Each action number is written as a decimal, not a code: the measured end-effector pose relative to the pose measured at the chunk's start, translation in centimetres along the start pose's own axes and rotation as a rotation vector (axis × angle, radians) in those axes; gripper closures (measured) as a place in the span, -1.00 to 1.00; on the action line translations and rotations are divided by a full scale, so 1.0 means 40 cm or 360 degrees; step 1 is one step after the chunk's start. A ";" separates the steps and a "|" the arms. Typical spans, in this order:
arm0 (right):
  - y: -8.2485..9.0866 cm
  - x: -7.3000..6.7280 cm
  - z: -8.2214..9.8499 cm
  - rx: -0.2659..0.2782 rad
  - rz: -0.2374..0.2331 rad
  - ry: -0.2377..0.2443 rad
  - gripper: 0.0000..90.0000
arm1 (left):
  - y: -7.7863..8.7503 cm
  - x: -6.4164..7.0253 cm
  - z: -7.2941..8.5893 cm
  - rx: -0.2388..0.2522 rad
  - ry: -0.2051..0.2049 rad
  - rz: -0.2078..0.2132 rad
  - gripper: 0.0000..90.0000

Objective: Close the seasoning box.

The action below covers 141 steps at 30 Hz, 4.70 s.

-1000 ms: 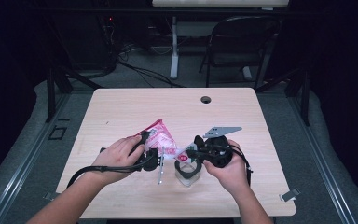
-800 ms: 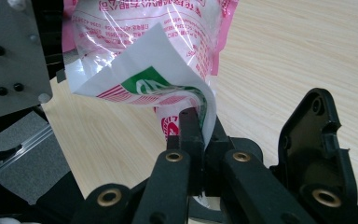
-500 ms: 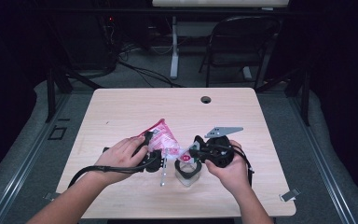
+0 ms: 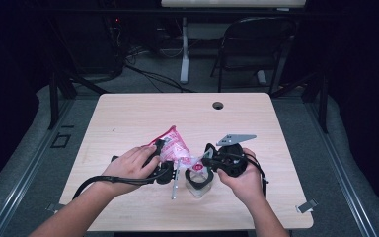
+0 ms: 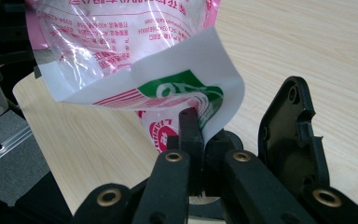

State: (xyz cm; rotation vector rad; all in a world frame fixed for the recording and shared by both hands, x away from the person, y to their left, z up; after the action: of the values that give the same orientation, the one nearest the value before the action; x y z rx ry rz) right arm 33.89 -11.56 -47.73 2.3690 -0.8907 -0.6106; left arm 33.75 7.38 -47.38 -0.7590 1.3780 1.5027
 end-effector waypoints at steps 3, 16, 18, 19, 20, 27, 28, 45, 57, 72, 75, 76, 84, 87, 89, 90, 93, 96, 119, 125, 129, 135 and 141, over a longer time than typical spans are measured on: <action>-0.006 0.002 0.003 -0.0008 0.0008 -0.0002 1.00 | 0.003 0.000 -0.005 0.0001 -0.0026 -0.0016 0.58; -0.015 0.006 0.006 -0.0018 0.0020 -0.0003 1.00 | 0.004 0.000 -0.009 -0.0001 -0.0054 -0.0039 0.61; -0.016 0.006 0.006 -0.0015 0.0015 -0.0004 1.00 | 0.005 -0.001 -0.008 -0.0005 -0.0059 -0.0039 0.61; -0.017 0.006 0.007 -0.0015 0.0011 -0.0009 1.00 | 0.005 -0.001 -0.007 -0.0007 -0.0065 -0.0039 0.61; -0.017 0.006 0.007 -0.0015 0.0011 -0.0009 1.00 | 0.005 -0.001 -0.007 -0.0007 -0.0065 -0.0039 0.61; -0.017 0.005 0.007 -0.0016 0.0011 -0.0010 1.00 | 0.007 -0.003 -0.007 -0.0010 -0.0070 -0.0042 0.61; -0.017 0.005 0.007 -0.0016 0.0011 -0.0010 1.00 | 0.007 -0.003 -0.007 -0.0010 -0.0070 -0.0042 0.61; -0.016 0.006 0.006 -0.0013 0.0007 -0.0007 1.00 | 0.011 -0.010 -0.010 -0.0011 -0.0105 -0.0039 0.61; -0.015 0.005 0.006 -0.0016 0.0004 -0.0006 1.00 | 0.014 -0.013 -0.012 -0.0017 -0.0133 -0.0017 0.62; -0.015 0.004 0.006 -0.0016 0.0013 -0.0003 1.00 | 0.019 -0.018 -0.017 -0.0023 -0.0176 -0.0022 0.62; -0.014 0.005 0.007 -0.0020 0.0014 -0.0002 1.00 | 0.020 -0.019 -0.019 -0.0023 -0.0201 -0.0030 0.62; -0.014 0.005 0.007 -0.0018 0.0014 -0.0002 1.00 | 0.020 -0.019 -0.019 -0.0023 -0.0201 -0.0027 0.62; -0.013 0.005 0.007 -0.0020 0.0012 -0.0004 1.00 | 0.021 -0.020 -0.019 -0.0027 -0.0217 -0.0014 0.63; -0.015 0.005 0.007 -0.0019 0.0013 -0.0001 1.00 | 0.022 -0.020 -0.020 -0.0030 -0.0222 -0.0012 0.63; -0.014 0.005 0.007 -0.0019 0.0013 -0.0001 1.00 | 0.022 -0.020 -0.020 -0.0029 -0.0222 -0.0012 0.63; -0.014 0.005 0.007 -0.0019 0.0013 -0.0001 1.00 | 0.023 -0.021 -0.020 -0.0027 -0.0221 -0.0013 0.63; -0.014 0.005 0.006 -0.0016 0.0013 -0.0006 1.00 | 0.024 -0.022 -0.022 -0.0024 -0.0219 -0.0014 0.64; -0.013 0.005 0.007 -0.0016 0.0014 -0.0005 1.00 | 0.025 -0.024 -0.024 -0.0023 -0.0233 -0.0021 0.64; -0.025 0.012 0.013 -0.0031 0.0043 -0.0007 1.00 | 0.033 -0.026 -0.046 -0.0014 -0.0317 -0.0057 0.65; -0.024 0.012 0.012 -0.0029 0.0044 -0.0011 1.00 | 0.032 -0.027 -0.046 -0.0016 -0.0317 -0.0055 0.70; -0.025 0.013 0.013 -0.0028 0.0049 -0.0010 1.00 | 0.034 -0.027 -0.049 -0.0018 -0.0326 -0.0056 0.73; -0.028 0.013 0.013 -0.0028 0.0042 -0.0010 1.00 | 0.035 -0.026 -0.048 -0.0021 -0.0329 -0.0058 0.73; -0.030 0.012 0.013 -0.0033 0.0052 -0.0003 1.00 | 0.037 -0.026 -0.051 -0.0022 -0.0343 -0.0075 0.74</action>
State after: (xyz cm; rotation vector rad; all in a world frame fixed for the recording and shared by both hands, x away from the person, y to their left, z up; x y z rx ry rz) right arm 34.47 -11.29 -48.98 2.3314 -0.9179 -0.6063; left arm 32.51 5.27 -46.23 -0.6137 1.1822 1.5110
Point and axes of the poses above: each handheld gripper's, and its own axes: y roughly backward along the jaws, z roughly out of its underside, x roughly to its right, the point moved 5 cm from there along -y, roughly forward along the jaws, and after that the axes turned 1 degree about -y, right-handed, at the moved point
